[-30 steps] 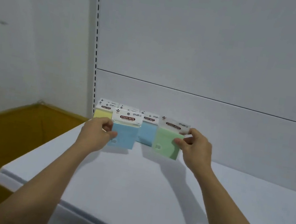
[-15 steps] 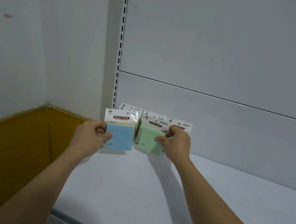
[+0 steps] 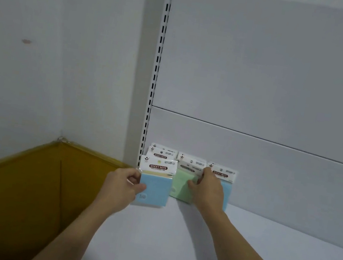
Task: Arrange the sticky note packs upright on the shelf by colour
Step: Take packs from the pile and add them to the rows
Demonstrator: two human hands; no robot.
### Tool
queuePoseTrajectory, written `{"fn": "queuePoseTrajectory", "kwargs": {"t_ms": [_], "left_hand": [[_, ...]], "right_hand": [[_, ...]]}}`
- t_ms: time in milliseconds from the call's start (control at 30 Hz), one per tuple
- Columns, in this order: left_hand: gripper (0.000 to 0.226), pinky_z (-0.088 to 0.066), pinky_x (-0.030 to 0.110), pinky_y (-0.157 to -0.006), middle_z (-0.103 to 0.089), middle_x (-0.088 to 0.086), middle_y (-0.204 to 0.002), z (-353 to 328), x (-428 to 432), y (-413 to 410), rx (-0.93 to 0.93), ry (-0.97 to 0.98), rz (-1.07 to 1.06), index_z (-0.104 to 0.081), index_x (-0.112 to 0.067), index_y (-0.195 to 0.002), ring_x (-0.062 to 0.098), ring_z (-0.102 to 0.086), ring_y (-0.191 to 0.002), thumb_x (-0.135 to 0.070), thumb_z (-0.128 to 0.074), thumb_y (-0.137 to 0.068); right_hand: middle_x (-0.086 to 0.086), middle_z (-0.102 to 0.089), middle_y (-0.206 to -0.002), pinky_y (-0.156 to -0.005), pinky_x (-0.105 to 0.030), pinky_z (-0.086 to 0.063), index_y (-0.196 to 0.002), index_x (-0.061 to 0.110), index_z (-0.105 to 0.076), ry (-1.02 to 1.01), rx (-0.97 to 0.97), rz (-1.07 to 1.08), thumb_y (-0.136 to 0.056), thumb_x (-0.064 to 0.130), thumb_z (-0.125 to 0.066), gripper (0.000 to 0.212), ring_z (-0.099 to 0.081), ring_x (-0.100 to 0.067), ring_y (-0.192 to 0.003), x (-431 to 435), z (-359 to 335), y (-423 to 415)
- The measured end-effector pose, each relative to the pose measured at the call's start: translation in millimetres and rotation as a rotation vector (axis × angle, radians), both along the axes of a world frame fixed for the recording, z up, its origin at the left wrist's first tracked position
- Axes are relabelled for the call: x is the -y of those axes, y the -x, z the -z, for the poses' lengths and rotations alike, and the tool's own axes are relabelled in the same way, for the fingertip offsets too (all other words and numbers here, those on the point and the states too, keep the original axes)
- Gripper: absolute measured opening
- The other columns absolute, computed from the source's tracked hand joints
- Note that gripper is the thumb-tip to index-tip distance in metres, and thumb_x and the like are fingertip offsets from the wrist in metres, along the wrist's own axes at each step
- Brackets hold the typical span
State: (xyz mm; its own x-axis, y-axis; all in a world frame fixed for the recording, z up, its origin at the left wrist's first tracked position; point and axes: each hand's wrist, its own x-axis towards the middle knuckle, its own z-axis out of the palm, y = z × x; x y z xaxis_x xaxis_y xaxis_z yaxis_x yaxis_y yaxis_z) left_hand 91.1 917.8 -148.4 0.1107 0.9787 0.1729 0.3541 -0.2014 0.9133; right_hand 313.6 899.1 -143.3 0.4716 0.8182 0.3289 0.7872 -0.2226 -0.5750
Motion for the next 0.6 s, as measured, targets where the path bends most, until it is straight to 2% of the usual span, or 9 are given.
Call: {"fn": "queuePoseTrajectory", "kwargs": {"t_ms": [100, 167, 233, 333, 400, 467, 500, 600], "left_hand": [[0.011, -0.059, 0.046, -0.063, -0.064, 0.004, -0.076, -6, -4, -9, -0.001, -0.005, 0.011, -0.068, -0.015, -0.073, 0.025, -0.068, -0.076, -0.007, -0.075, -0.076], [0.011, -0.058, 0.047, -0.064, -0.064, 0.002, -0.073, -10, -8, -19, -0.001, -0.023, 0.032, -0.068, -0.014, -0.072, 0.024, -0.067, -0.073, -0.008, -0.075, -0.075], [0.011, -0.058, 0.047, -0.065, -0.064, 0.0, -0.071, -14, -9, -31, -0.02, -0.042, 0.063, -0.067, -0.015, -0.072, 0.024, -0.066, -0.071, -0.008, -0.075, -0.075], [0.013, -0.058, 0.048, -0.067, -0.063, -0.001, -0.071, -17, -13, -54, -0.026, -0.076, 0.124, -0.067, -0.019, -0.071, 0.026, -0.067, -0.074, -0.009, -0.075, -0.075], [0.016, -0.058, 0.047, -0.07, -0.064, -0.002, -0.07, -18, -14, -71, -0.016, -0.083, 0.172, -0.067, -0.021, -0.07, 0.025, -0.067, -0.075, -0.007, -0.074, -0.074], [0.019, -0.058, 0.046, -0.073, -0.065, -0.001, -0.069, -19, -14, -86, 0.019, -0.067, 0.218, -0.068, -0.022, -0.07, 0.023, -0.067, -0.072, -0.005, -0.076, -0.073], [0.021, -0.058, 0.045, -0.073, -0.066, 0.0, -0.068, -20, -12, -93, 0.05, -0.051, 0.24, -0.068, -0.023, -0.069, 0.022, -0.066, -0.069, -0.004, -0.077, -0.072], [0.019, -0.058, 0.033, -0.072, -0.068, -0.001, -0.07, -18, -11, -106, 0.084, -0.106, 0.249, -0.07, -0.024, -0.072, 0.015, -0.062, -0.066, -0.007, -0.08, -0.071]], "right_hand": [[-0.005, -0.058, -0.106, -0.068, -0.031, -0.039, -0.113, 0.017, -0.043, -0.027, -0.031, 0.019, -0.083, 0.025, -0.065, 0.038, -0.058, -0.028, -0.092, 3, -6, 2], [-0.004, -0.054, -0.116, -0.069, -0.031, -0.038, -0.123, 0.015, -0.042, -0.103, -0.004, 0.068, -0.089, 0.024, -0.059, 0.039, -0.059, -0.03, -0.096, 13, -11, -2], [0.003, -0.057, -0.11, -0.071, -0.029, -0.038, -0.128, 0.018, -0.046, -0.133, 0.021, 0.025, -0.091, 0.02, -0.055, 0.038, -0.059, -0.024, -0.096, 25, -15, -9], [0.012, -0.059, -0.093, -0.072, -0.021, -0.041, -0.129, 0.026, -0.049, -0.053, -0.105, -0.215, -0.085, 0.018, -0.064, 0.047, -0.059, -0.009, -0.083, 44, -22, -19], [0.013, -0.063, -0.088, -0.067, -0.016, -0.043, -0.115, 0.027, -0.058, -0.021, -0.137, -0.288, -0.079, 0.022, -0.073, 0.039, -0.061, -0.004, -0.077, 50, -22, -25], [0.011, -0.063, -0.077, -0.061, -0.021, -0.043, -0.088, 0.021, -0.063, -0.087, -0.152, -0.223, -0.077, 0.023, -0.076, 0.017, -0.059, -0.007, -0.067, 53, -18, -34], [0.008, -0.063, -0.073, -0.061, -0.026, -0.043, -0.079, 0.017, -0.062, -0.128, -0.177, -0.176, -0.076, 0.021, -0.076, 0.014, -0.058, -0.011, -0.066, 54, -16, -39], [0.002, -0.066, -0.072, -0.067, -0.034, -0.048, -0.075, 0.012, -0.062, -0.191, -0.173, -0.069, -0.077, 0.017, -0.074, 0.013, -0.061, -0.023, -0.072, 56, -9, -57]]}}
